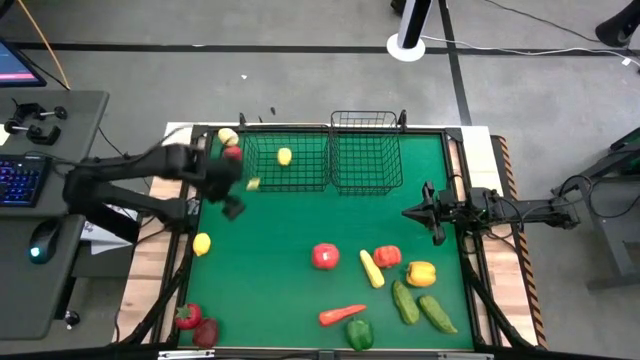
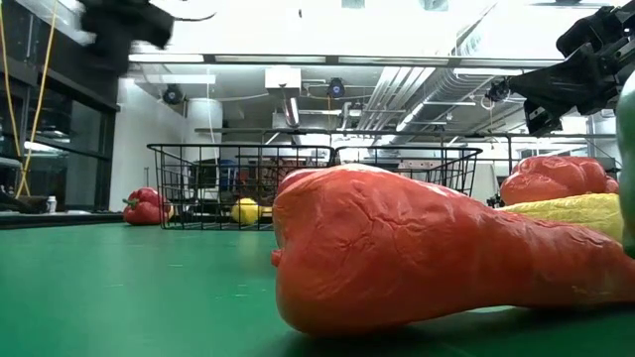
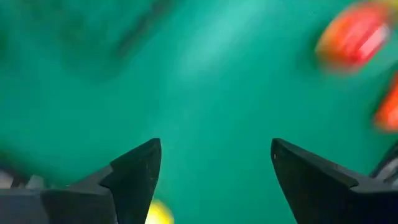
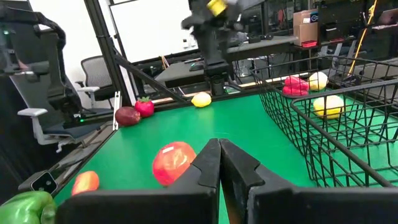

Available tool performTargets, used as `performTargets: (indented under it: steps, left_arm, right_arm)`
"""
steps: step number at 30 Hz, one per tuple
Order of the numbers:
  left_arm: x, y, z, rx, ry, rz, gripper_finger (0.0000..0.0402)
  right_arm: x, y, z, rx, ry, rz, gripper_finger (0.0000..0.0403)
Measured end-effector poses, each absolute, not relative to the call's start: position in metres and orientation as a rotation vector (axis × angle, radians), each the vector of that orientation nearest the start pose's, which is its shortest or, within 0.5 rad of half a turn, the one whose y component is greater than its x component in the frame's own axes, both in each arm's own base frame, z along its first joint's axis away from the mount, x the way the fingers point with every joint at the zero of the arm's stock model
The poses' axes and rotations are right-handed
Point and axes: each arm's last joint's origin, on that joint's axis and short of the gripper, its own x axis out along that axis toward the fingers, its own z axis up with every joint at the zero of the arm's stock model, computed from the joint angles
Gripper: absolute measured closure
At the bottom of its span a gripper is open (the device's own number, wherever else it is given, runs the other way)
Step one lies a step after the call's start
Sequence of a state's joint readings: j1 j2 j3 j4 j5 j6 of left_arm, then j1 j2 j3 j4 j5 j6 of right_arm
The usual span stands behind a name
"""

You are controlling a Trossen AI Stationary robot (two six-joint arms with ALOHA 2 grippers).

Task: Sort produce into baskets
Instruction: Put the bottom yellow lemon into the left wire basket

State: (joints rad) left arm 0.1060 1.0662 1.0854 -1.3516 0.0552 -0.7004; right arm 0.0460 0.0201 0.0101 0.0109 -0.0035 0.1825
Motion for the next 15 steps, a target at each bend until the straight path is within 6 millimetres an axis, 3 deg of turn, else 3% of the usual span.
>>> performTargets:
  steps: [6, 12, 15]
  left_arm:
    - [0.132, -0.038, 0.289, -0.849, 1.375, 0.765, 0.0112]
    - [0.132, -0.077, 0.239, -0.929, 1.449, 0.854, 0.0113]
    - [0.136, -0.087, 0.214, -0.874, 1.497, 0.877, 0.0113]
  right_arm:
    - [0.098, 0.005, 0.166, 0.183, 0.004, 0.049, 0.0402]
    - [0.098, 0.005, 0.166, 0.183, 0.004, 0.049, 0.0402]
    - [0.098, 0.005, 0.166, 0.183, 0.004, 0.049, 0.0402]
